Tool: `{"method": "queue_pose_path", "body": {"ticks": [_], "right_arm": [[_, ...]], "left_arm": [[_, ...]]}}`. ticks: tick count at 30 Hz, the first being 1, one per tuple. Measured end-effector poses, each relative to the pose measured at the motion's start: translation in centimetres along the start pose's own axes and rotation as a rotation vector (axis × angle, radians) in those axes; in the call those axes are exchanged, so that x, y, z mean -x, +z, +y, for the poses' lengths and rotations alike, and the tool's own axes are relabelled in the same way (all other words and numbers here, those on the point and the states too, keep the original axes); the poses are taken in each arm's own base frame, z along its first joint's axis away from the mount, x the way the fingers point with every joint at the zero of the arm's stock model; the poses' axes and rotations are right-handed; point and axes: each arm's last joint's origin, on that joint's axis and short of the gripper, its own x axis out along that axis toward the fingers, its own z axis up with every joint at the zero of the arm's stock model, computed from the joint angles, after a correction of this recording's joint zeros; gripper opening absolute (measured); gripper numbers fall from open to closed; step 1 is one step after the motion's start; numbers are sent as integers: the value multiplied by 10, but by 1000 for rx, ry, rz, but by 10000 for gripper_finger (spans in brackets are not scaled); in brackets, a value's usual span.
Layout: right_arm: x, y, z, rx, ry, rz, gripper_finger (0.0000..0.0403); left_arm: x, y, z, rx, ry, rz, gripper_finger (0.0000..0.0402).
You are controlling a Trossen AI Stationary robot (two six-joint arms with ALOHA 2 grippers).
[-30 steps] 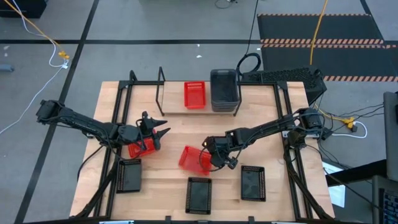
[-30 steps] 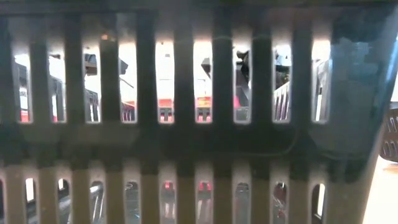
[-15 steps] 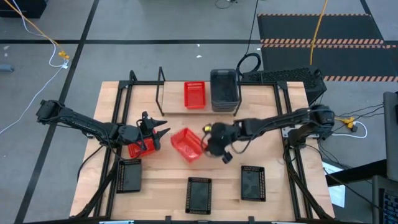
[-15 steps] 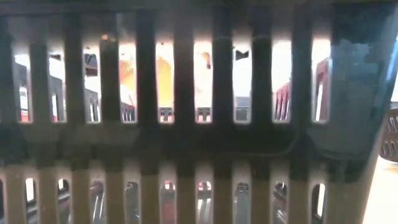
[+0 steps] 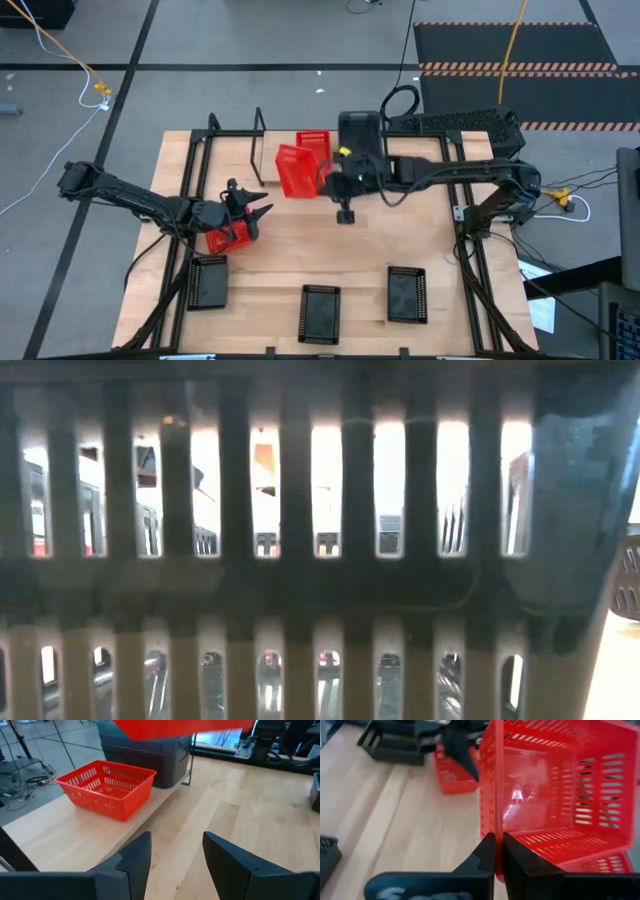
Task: Stack baskets on shelf by color
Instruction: Stack the bottom red bin on top of the red bin on the shelf
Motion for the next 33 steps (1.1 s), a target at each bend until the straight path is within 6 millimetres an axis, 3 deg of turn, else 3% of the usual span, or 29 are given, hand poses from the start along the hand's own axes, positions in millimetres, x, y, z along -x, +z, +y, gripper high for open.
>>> {"method": "queue_pose_path", "body": {"ticks": [4,7,16,25,33], "right_arm": [[0,19,-21,-46,-42,-22,8],[-13,25,-42,-73,-82,-18,8],[-70,34,-121,-204,-257,91,5],[-91,4,-130,-206,-198,396,8],[-94,-5,-125,-210,-179,457,8]], "left_arm": [[-1,0,1,1,8,5,182],[-1,0,2,2,13,4,182],[-5,3,9,59,49,-11,182],[-6,1,10,34,60,7,182],[-6,-3,12,16,78,48,182]]}}
